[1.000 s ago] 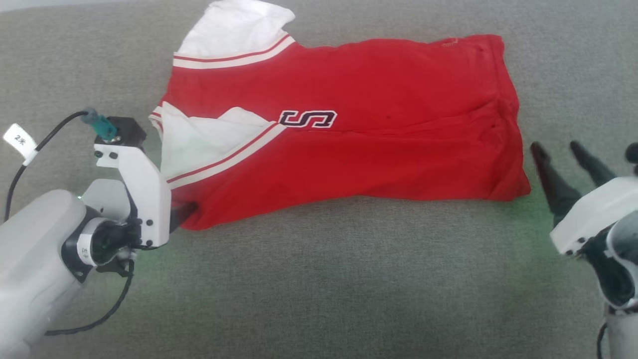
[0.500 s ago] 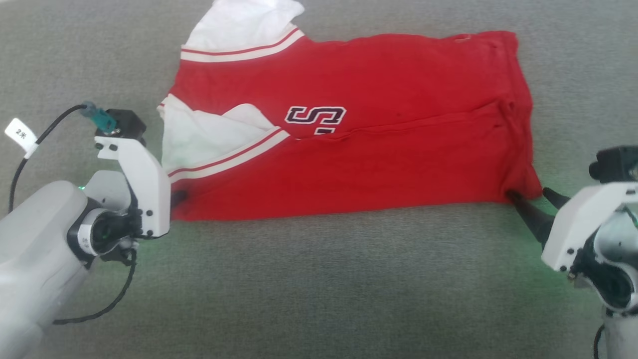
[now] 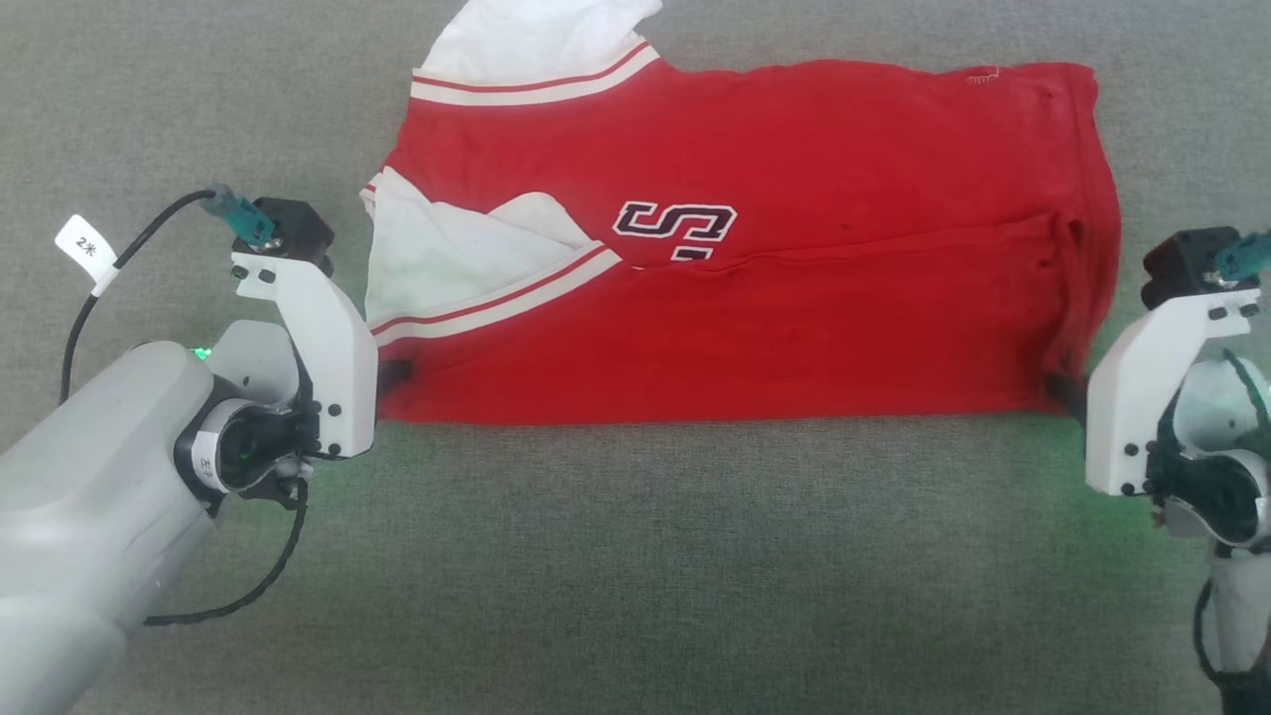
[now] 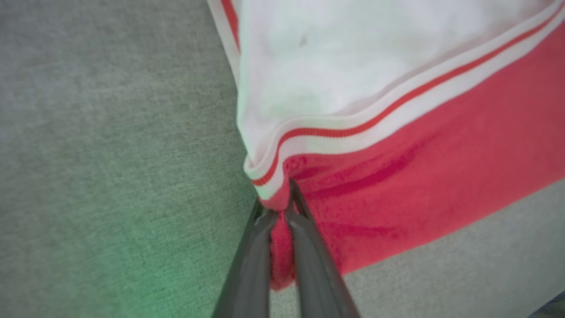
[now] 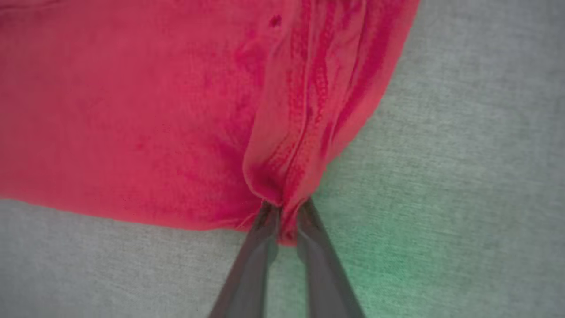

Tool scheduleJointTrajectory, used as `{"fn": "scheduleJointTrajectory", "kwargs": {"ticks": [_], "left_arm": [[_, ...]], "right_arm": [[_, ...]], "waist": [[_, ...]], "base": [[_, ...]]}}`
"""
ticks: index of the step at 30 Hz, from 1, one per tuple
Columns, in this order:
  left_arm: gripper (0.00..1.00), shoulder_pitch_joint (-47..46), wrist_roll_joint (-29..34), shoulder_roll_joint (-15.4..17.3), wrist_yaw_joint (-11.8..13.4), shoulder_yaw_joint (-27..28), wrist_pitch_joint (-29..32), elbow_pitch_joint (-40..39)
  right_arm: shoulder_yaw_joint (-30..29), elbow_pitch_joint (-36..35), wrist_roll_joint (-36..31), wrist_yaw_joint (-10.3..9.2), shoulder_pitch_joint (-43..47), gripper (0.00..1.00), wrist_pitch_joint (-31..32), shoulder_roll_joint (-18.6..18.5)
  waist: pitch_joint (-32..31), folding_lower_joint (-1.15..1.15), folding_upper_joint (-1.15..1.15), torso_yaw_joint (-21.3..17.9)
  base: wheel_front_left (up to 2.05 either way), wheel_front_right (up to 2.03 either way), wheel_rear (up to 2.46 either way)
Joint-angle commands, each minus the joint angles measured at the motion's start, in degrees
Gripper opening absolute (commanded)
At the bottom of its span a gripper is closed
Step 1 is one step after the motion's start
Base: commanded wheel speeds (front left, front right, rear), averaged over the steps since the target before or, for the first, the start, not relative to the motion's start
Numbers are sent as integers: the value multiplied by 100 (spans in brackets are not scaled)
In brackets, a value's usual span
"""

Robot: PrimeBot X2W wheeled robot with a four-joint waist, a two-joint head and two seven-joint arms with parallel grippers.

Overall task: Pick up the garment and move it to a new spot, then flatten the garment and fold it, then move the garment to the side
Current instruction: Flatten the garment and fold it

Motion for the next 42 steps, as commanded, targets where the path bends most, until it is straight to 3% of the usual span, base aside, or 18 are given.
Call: {"fn": "scheduleJointTrajectory", "kwargs": {"ticks": [1,9,18,26,33,34,35,37,38,39,40,42], "left_arm": [[0,208,15,-200,-7,-169,-14,104],[0,206,7,65,108,-116,107,-205],[0,514,-29,653,542,-61,194,-1284],[0,1194,-158,1077,979,-113,113,-2113],[0,1679,-264,1080,1152,-163,-90,-2286],[4,1698,-243,1044,1145,-165,-129,-2261],[24,1709,-247,1002,1126,-167,-146,-2222],[47,1720,-260,941,1100,-190,-169,-2122],[100,1710,-245,913,1093,-190,-192,-2066],[100,1711,-264,893,1079,-179,-206,-2016],[100,1702,-267,890,1079,-178,-202,-1969],[100,1642,-251,927,1052,-138,-232,-1925]], "right_arm": [[12,145,63,-7,91,0,114,89],[-104,-240,299,-6,159,0,449,-140],[-318,-1019,518,-6,668,0,952,-338],[-570,-1551,645,-6,1284,0,1226,-273],[-737,-1432,583,-6,1723,0,1109,58],[-717,-1385,547,-6,1741,0,1064,91],[-691,-1318,529,-6,1743,0,1008,122],[-652,-1109,504,-6,1719,0,881,235],[-623,-1013,481,-6,1692,11,805,260],[-585,-918,447,-6,1687,16,751,273],[-564,-826,440,-6,1691,38,693,283],[-547,-723,429,-6,1666,100,578,308]], "waist": [[-9,0,-1,20],[-180,0,-1,51],[-425,0,-1,79],[-508,0,-1,100],[-456,0,-1,115],[-447,0,-1,111],[-439,0,-1,105],[-435,0,-1,85],[-438,0,-1,78],[-451,0,-1,73],[-469,0,-1,67],[-513,0,-1,50]], "base": [[0,0,0],[0,0,0],[0,0,0],[0,0,0],[0,0,0],[0,0,0],[0,0,0],[0,0,0],[0,0,0],[0,0,0],[0,0,0],[0,0,0]]}}
